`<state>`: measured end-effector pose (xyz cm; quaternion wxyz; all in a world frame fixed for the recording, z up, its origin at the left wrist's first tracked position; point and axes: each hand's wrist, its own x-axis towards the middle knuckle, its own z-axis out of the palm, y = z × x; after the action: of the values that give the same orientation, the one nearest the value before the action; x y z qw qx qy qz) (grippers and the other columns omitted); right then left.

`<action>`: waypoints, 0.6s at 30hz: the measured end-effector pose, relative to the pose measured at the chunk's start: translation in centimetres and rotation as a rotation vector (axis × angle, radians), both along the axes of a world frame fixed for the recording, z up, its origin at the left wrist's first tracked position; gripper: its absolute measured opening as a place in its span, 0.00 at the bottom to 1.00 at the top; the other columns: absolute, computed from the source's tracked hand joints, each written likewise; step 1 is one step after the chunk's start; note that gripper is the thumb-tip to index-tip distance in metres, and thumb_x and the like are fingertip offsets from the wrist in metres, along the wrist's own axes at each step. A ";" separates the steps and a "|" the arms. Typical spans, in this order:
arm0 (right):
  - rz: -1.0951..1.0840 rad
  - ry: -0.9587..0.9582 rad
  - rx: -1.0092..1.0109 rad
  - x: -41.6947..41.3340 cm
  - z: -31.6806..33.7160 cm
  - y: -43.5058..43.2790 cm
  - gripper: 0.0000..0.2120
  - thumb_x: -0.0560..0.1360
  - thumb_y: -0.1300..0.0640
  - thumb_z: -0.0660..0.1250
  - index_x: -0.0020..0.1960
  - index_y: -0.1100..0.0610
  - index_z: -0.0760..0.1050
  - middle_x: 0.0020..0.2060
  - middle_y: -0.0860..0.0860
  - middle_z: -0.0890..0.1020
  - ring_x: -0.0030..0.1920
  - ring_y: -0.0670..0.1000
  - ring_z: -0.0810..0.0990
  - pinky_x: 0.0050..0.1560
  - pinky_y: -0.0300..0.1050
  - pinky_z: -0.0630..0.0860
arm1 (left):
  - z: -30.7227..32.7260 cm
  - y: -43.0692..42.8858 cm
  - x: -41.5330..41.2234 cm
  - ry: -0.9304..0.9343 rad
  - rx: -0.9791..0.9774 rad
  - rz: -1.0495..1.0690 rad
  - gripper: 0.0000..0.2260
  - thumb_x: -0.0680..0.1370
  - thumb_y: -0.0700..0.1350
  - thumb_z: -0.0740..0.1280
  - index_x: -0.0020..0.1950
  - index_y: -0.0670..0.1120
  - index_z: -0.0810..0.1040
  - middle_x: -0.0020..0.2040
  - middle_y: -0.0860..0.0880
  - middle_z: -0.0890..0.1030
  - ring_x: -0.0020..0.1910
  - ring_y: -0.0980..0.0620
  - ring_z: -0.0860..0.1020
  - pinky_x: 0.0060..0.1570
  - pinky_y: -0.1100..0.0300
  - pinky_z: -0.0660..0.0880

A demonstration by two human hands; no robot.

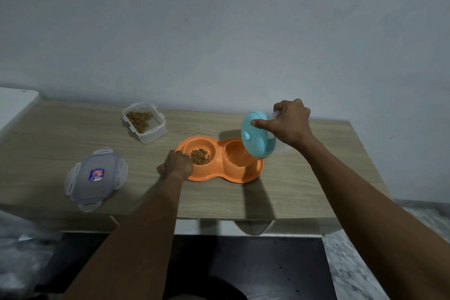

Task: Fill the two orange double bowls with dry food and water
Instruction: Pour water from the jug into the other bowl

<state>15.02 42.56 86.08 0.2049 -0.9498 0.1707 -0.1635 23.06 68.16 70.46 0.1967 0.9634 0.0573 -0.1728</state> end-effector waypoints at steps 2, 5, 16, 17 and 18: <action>0.006 0.003 -0.004 0.0 0.1 0.2 0.29 0.64 0.33 0.77 0.45 0.58 0.80 0.41 0.52 0.80 0.54 0.56 0.73 0.51 0.49 0.60 | 0.0 0.0 0.0 0.000 0.003 0.010 0.22 0.84 0.51 0.48 0.68 0.43 0.73 0.68 0.43 0.71 0.66 0.42 0.72 0.67 0.47 0.62; 0.014 0.012 -0.006 0.0 0.2 0.4 0.29 0.64 0.32 0.76 0.46 0.58 0.80 0.41 0.52 0.80 0.54 0.55 0.73 0.51 0.49 0.61 | 0.0 0.0 -0.1 0.007 0.000 0.016 0.21 0.84 0.51 0.48 0.68 0.43 0.73 0.68 0.44 0.71 0.66 0.42 0.72 0.67 0.47 0.62; -0.117 -0.021 0.383 -0.7 -2.4 -1.7 0.31 0.59 0.34 0.79 0.28 0.52 0.61 0.25 0.46 0.63 0.31 0.50 0.65 0.40 0.49 0.64 | 0.3 0.1 -0.2 0.014 -0.005 0.006 0.22 0.84 0.51 0.47 0.68 0.43 0.72 0.69 0.44 0.70 0.67 0.42 0.72 0.66 0.46 0.62; -0.146 -0.034 0.446 -0.8 -2.8 -1.8 0.31 0.57 0.33 0.78 0.28 0.51 0.61 0.26 0.46 0.64 0.33 0.50 0.66 0.40 0.48 0.64 | 0.3 0.0 -0.2 0.013 -0.001 0.008 0.22 0.84 0.51 0.47 0.68 0.43 0.73 0.68 0.44 0.71 0.66 0.42 0.72 0.66 0.46 0.62; -0.172 -0.052 0.508 -0.8 -3.1 -2.0 0.31 0.56 0.33 0.78 0.29 0.52 0.61 0.27 0.48 0.65 0.33 0.50 0.66 0.40 0.48 0.64 | 0.5 -0.2 -0.2 0.014 0.009 0.010 0.22 0.84 0.51 0.47 0.68 0.43 0.73 0.68 0.43 0.71 0.66 0.42 0.72 0.66 0.46 0.62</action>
<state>14.22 40.57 83.00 0.4265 -0.8454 0.2808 -0.1568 22.83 68.00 70.94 0.1930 0.9628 0.0645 -0.1781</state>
